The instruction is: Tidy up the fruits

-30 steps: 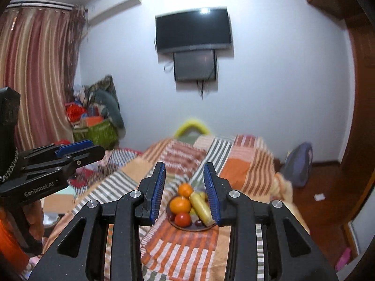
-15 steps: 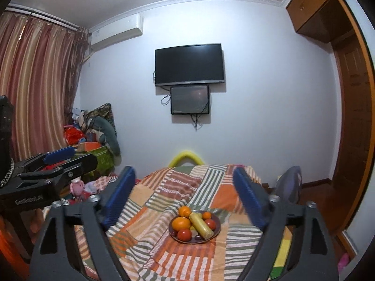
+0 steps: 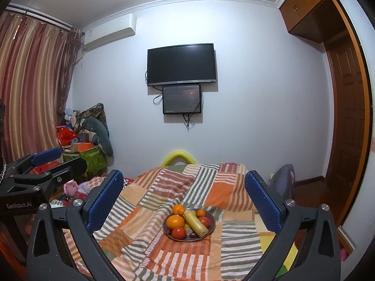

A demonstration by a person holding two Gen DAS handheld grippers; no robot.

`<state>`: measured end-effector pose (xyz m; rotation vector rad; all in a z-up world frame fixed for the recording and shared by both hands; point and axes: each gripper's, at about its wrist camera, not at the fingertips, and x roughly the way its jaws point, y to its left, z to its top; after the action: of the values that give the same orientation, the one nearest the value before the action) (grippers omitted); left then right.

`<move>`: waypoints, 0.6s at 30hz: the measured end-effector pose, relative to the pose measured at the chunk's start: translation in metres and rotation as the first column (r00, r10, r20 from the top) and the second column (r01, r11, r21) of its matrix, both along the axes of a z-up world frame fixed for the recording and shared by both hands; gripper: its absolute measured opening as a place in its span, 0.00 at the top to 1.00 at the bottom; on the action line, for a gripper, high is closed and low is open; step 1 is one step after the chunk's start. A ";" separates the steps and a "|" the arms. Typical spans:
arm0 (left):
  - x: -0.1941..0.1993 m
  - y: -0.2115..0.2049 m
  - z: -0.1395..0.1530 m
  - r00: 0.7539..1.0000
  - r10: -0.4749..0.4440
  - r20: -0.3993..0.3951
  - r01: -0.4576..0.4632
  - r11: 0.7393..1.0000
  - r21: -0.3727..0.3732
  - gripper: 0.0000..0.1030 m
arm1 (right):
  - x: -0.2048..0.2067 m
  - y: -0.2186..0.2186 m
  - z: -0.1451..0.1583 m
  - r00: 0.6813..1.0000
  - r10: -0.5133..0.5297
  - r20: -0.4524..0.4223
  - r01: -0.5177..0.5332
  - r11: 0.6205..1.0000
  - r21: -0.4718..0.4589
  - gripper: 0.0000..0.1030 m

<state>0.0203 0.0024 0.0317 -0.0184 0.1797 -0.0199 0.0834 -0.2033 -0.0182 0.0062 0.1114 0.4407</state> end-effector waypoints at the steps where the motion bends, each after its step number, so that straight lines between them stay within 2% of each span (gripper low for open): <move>1: 0.000 -0.001 0.000 1.000 0.001 0.000 -0.001 1.000 0.001 0.00 | 0.000 0.000 0.000 1.000 0.001 -0.001 -0.001 1.000 0.001 0.00; 18: 0.002 -0.004 -0.005 1.000 0.006 -0.002 -0.006 1.000 0.007 0.00 | -0.006 -0.002 0.004 1.000 -0.004 0.006 0.004 1.000 0.000 0.00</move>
<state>0.0219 -0.0020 0.0267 -0.0118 0.1819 -0.0131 0.0770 -0.2051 -0.0143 0.0047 0.1058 0.4367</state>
